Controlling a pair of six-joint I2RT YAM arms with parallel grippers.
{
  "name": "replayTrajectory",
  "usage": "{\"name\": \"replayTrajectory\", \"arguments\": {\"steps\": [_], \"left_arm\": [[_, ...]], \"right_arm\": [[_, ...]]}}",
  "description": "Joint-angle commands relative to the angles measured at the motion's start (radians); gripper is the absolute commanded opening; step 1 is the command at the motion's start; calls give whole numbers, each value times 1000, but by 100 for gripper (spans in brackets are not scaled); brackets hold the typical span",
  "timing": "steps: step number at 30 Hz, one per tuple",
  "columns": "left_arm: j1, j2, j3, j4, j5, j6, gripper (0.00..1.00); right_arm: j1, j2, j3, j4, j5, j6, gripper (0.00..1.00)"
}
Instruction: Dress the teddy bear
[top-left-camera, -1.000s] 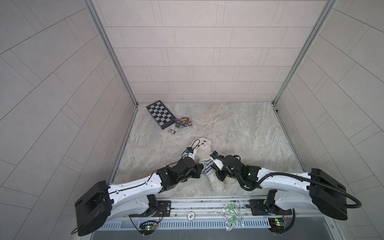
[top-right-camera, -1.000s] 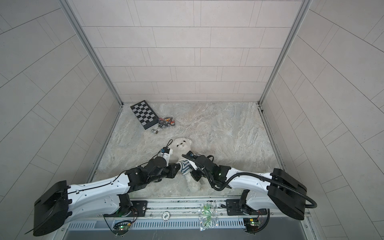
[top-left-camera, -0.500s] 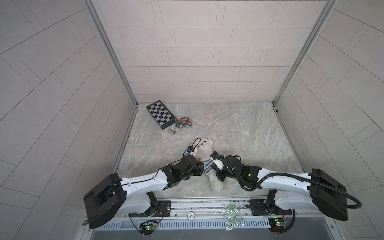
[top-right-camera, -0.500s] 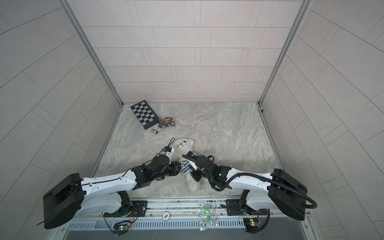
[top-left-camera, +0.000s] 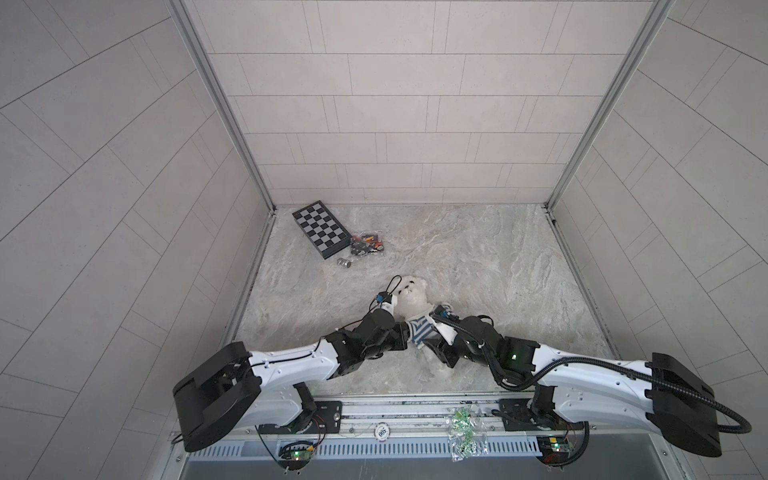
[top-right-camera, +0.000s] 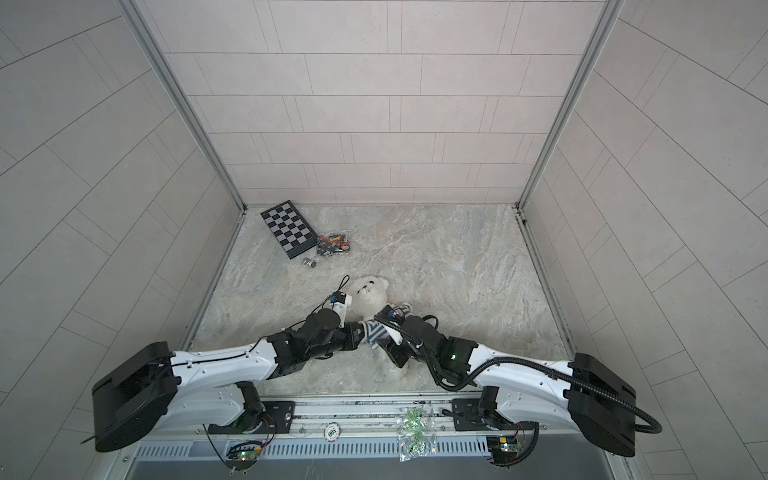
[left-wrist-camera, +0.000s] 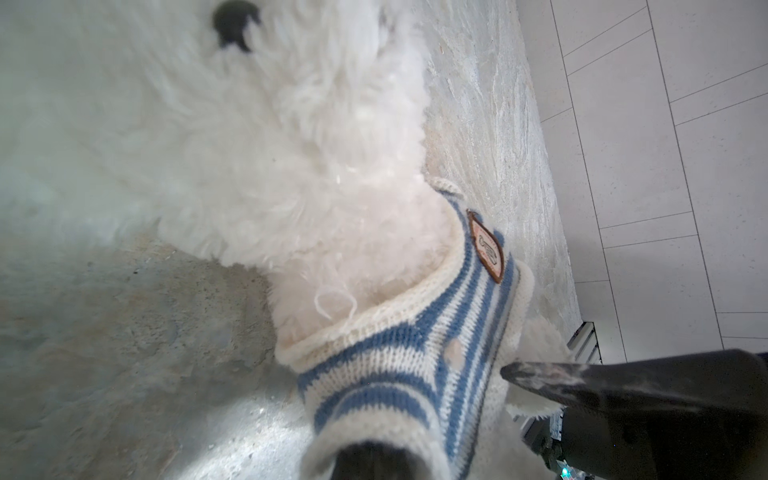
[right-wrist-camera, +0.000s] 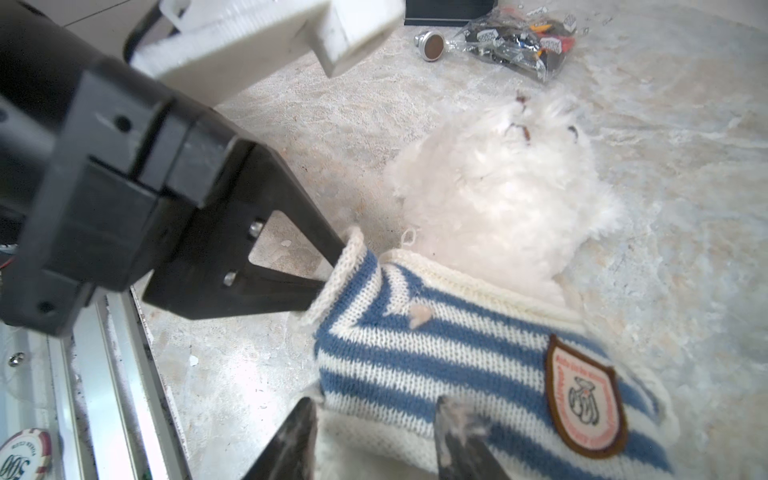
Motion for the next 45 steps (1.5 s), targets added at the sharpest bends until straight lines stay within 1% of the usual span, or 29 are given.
{"name": "replayTrajectory", "arguments": {"steps": [1, 4, 5, 7, 8, 11, 13, 18, 22, 26, 28, 31, 34, 36, 37, 38, 39, 41, 43, 45], "left_arm": [[-22, 10, -10, 34, 3, 0, 0], [-43, 13, -4, 43, 1, -1, 0], [-47, 13, -4, 49, 2, -3, 0], [-49, 7, -14, 61, 6, -11, 0], [-49, 2, -22, 69, 8, -18, 0], [-47, -20, -42, 60, -5, -15, 0], [-34, -31, -56, 54, -6, -10, 0], [45, -79, -116, 76, 38, -1, 0], [87, -134, -129, 20, 60, 45, 0], [119, -157, -132, -9, 141, 108, 0], [126, -163, -141, 22, 190, 128, 0], [124, -168, -147, 102, 268, 145, 0], [98, -172, -121, 105, 299, 176, 0], [83, -188, -107, 86, 296, 192, 0], [76, -198, -95, 55, 287, 208, 4], [65, -213, -81, 5, 264, 225, 11], [51, -230, -65, -45, 237, 243, 17], [7, -277, -29, -173, 149, 286, 24], [-34, -312, 0, -264, 77, 310, 28], [-71, -334, 15, -313, 19, 308, 30]], "right_arm": [[5, 29, -6, 19, 18, 22, 51], [8, 89, 8, 48, 12, 31, 50], [8, 111, 16, 48, 19, 34, 46], [8, 136, 28, 29, 38, 37, 37], [8, 145, 31, 19, 49, 37, 31], [8, 154, 32, -23, 97, 36, 10], [8, 151, 32, -64, 132, 39, 1], [5, 122, 17, -141, 237, 78, 0], [-7, 99, 3, -168, 265, 101, 0], [-15, 82, -6, -170, 266, 108, 0], [-16, 80, -3, -170, 267, 108, 0], [-16, 87, 2, -154, 249, 103, 0], [-16, 95, 5, -120, 216, 100, 0], [-16, 100, 8, -104, 206, 103, 0], [-16, 99, 9, -100, 202, 105, 0], [-16, 97, 11, -97, 198, 106, 0], [-16, 93, 11, -94, 196, 106, 0], [-16, 84, 11, -87, 194, 107, 0], [-16, 74, 5, -73, 191, 108, 0], [-16, 68, -2, -54, 184, 108, 0]]}}
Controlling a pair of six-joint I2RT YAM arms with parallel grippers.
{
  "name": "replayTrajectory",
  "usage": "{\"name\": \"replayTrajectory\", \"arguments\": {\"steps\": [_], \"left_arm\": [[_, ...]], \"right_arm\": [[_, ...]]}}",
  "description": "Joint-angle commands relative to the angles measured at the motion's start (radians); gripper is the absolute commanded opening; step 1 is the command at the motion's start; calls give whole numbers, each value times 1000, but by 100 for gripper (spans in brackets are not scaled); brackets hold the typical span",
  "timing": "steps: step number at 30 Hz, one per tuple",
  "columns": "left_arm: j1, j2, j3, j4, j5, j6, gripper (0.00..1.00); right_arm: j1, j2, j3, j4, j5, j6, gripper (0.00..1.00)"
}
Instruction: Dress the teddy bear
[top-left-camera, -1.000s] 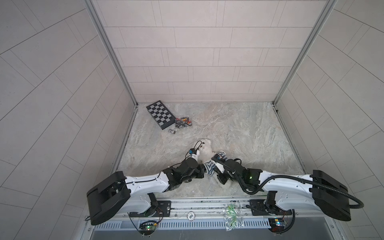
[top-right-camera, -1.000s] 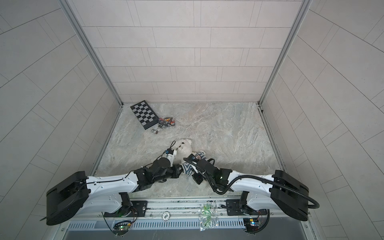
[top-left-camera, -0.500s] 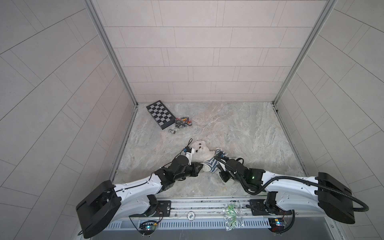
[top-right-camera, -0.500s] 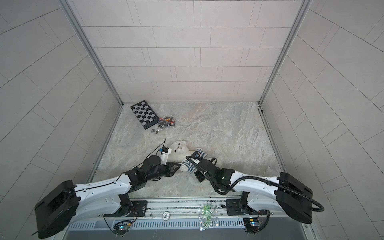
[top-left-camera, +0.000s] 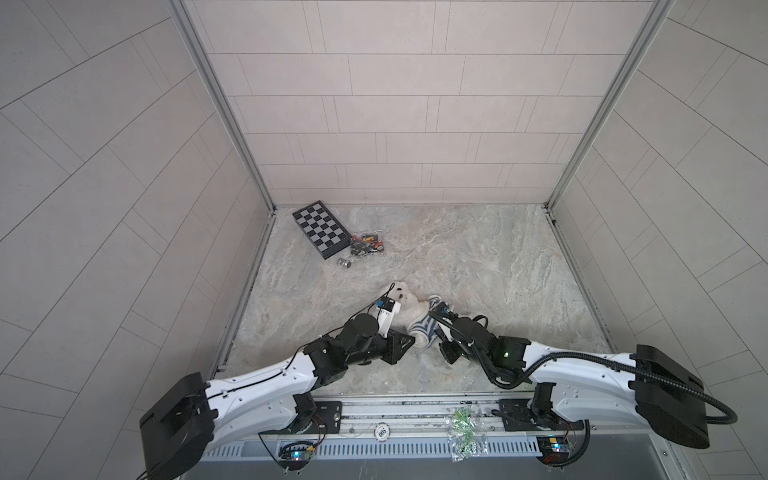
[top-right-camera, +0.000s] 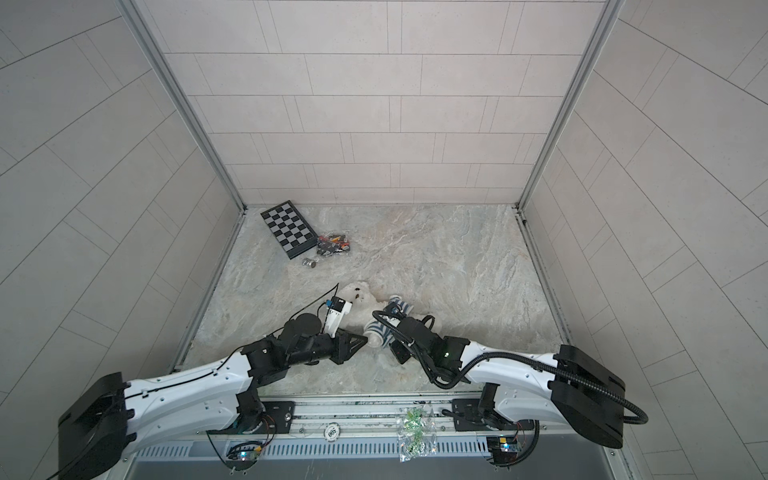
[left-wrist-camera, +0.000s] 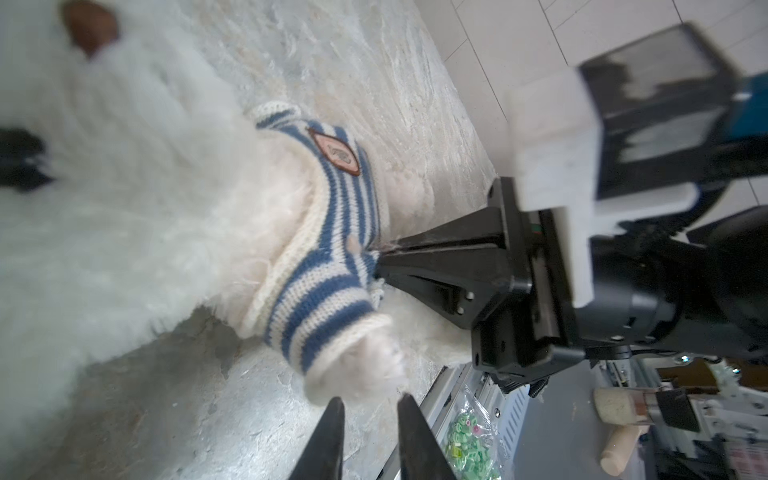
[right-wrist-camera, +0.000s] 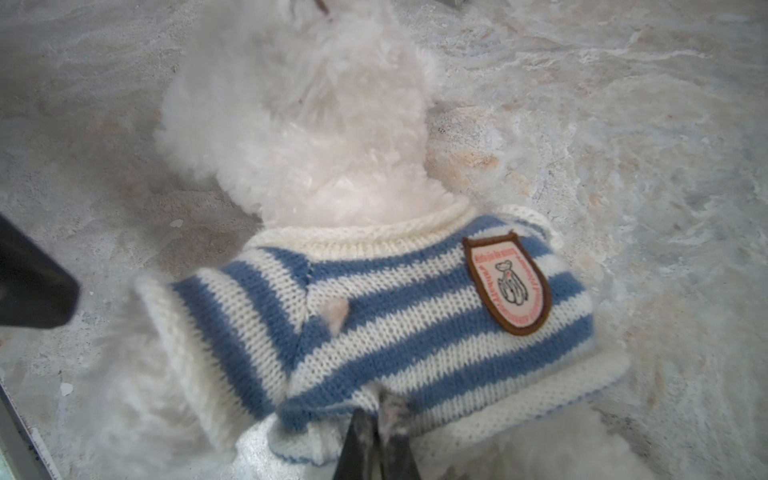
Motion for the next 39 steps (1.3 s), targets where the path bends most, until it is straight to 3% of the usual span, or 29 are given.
{"name": "replayTrajectory", "arguments": {"steps": [1, 10, 16, 30, 39], "left_arm": [[-60, -31, 47, -159, -140, 51, 30], [-128, 133, 142, -181, -251, 25, 33], [-127, 211, 192, -184, -293, 25, 41], [-134, 338, 246, -200, -354, 70, 37], [-137, 284, 195, -175, -338, 92, 3]], "right_arm": [[-6, -18, -24, 5, 11, 23, 0], [-6, -22, -35, 46, -14, 28, 0], [-6, -34, -44, 54, -15, 27, 0], [-6, -73, -68, 70, -3, 22, 0], [-6, -92, -79, 49, 36, 25, 0]]}}
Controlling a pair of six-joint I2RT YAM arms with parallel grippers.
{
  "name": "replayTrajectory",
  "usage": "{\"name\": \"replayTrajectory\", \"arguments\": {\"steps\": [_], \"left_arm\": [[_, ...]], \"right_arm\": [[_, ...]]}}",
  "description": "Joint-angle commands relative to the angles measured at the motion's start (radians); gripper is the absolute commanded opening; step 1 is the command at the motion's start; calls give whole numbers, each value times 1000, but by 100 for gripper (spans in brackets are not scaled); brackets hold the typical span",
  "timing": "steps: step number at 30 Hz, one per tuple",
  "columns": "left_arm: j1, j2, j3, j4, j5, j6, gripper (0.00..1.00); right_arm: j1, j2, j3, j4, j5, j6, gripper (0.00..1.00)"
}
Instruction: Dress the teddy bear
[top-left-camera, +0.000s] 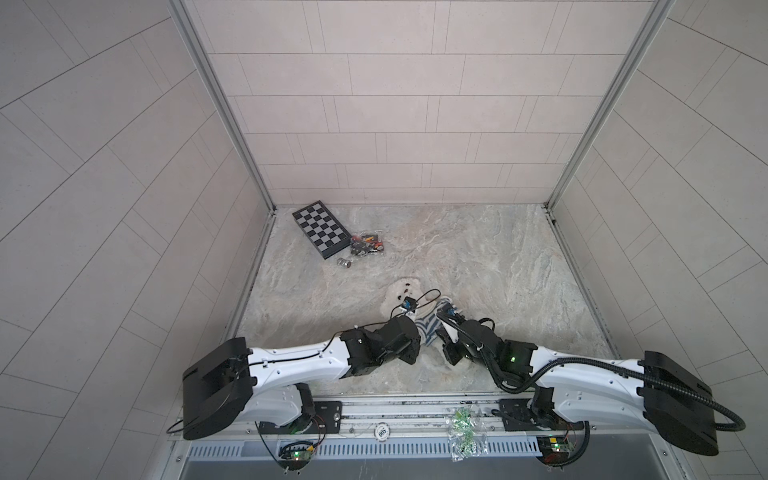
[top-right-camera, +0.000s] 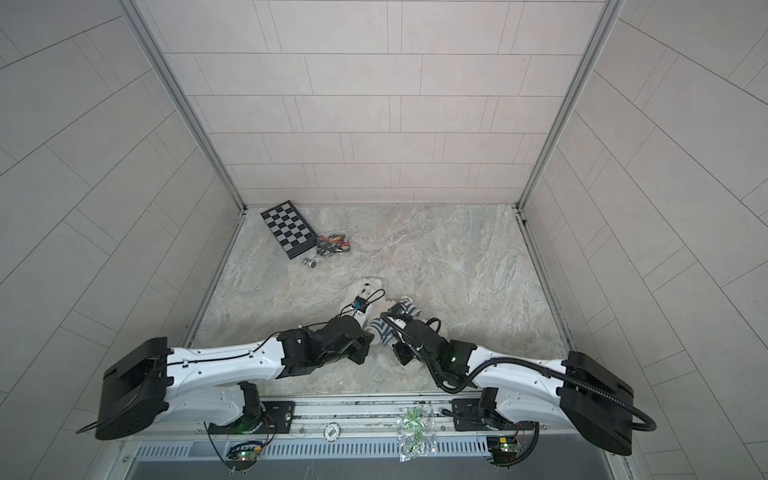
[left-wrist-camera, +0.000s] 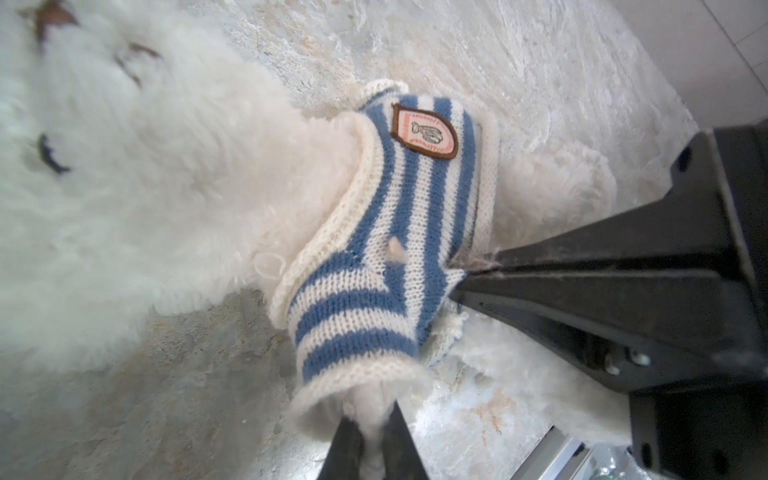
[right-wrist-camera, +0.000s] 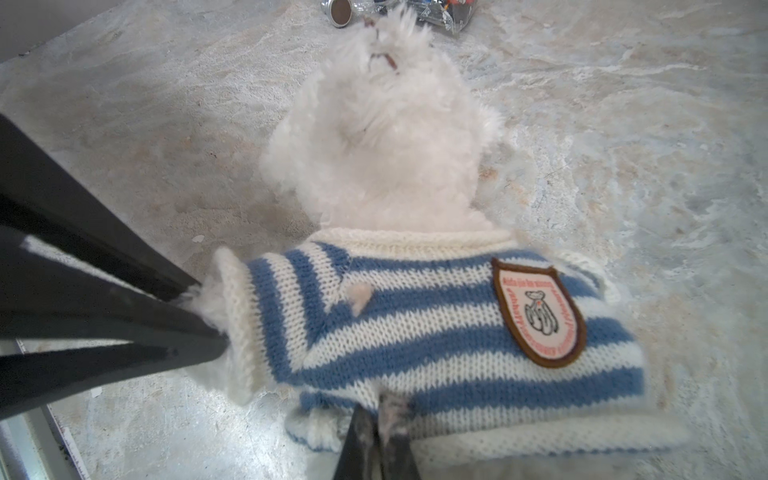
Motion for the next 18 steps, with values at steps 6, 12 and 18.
{"name": "replayTrajectory", "arguments": {"steps": [6, 12, 18], "left_arm": [[38, -164, -109, 66, 132, 73, 0], [140, -264, -208, 206, 366, 49, 0], [161, -289, -241, 299, 437, 22, 0]], "right_arm": [[-46, -90, -55, -82, 89, 34, 0], [-112, -196, -91, -152, 83, 47, 0], [-117, -204, -88, -122, 31, 18, 0]]}}
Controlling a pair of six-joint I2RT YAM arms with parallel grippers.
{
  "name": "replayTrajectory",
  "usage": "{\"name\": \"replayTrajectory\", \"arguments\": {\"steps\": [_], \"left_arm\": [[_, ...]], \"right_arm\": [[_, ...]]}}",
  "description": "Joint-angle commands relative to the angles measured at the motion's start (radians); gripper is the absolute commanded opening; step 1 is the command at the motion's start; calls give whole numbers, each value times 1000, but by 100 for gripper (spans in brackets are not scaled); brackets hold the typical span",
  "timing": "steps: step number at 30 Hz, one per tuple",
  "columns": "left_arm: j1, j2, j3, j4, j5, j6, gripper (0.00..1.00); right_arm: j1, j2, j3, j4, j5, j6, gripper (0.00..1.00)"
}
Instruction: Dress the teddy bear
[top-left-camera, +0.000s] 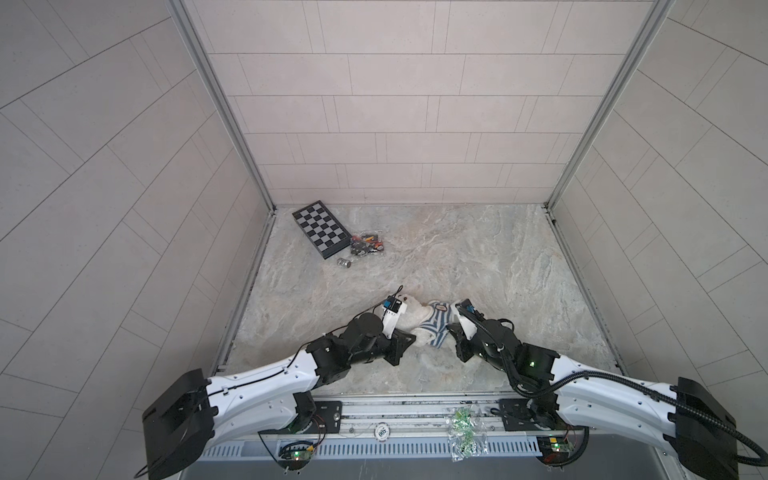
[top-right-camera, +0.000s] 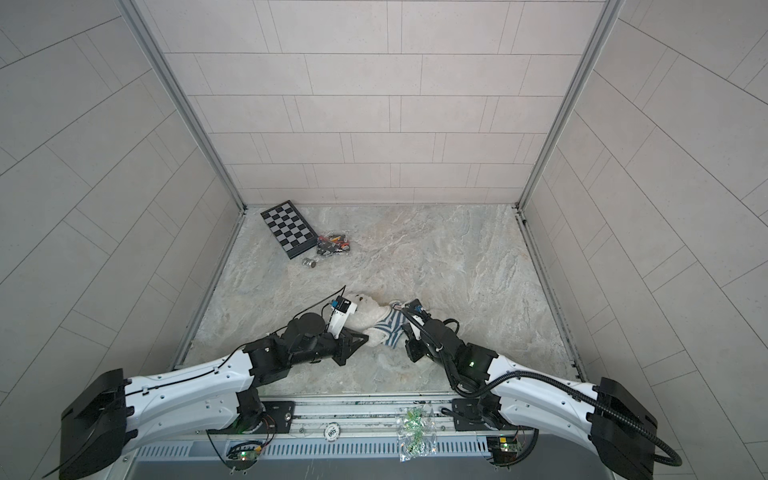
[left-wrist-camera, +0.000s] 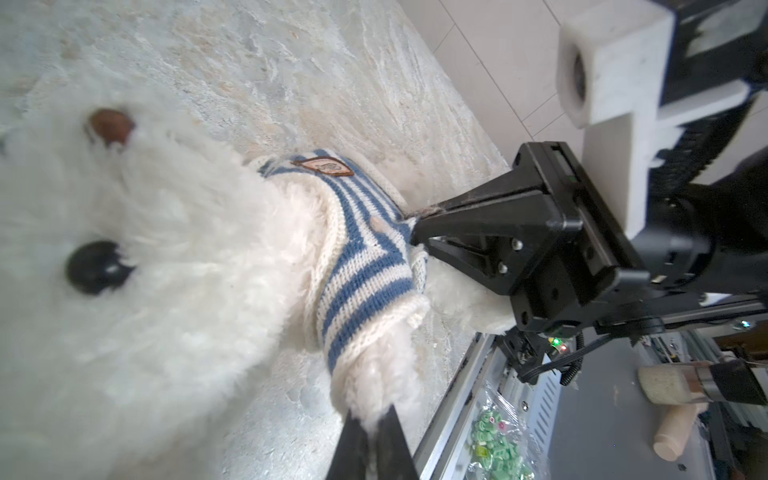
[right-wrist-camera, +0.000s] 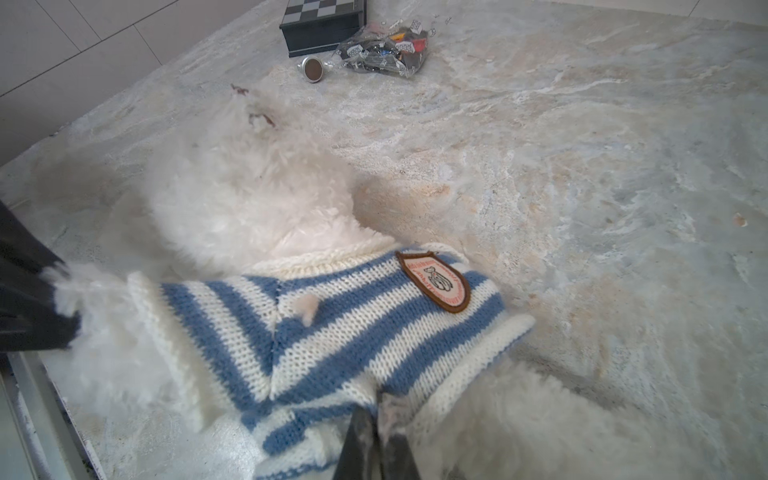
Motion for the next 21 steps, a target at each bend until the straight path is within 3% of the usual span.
{"name": "replayTrajectory", "arguments": {"steps": [1, 5, 10, 21], "left_arm": [[7, -8, -16, 61, 69, -12, 0], [8, 34, -15, 96, 62, -34, 0], [7, 55, -11, 133, 60, -60, 0], [24, 7, 19, 154, 90, -93, 0]], "right_arm": [[-29, 2, -7, -58, 37, -23, 3], [21, -43, 6, 5, -9, -81, 28], [75, -71, 16, 38, -30, -135, 46], [124, -8, 36, 68, -23, -139, 48]]}}
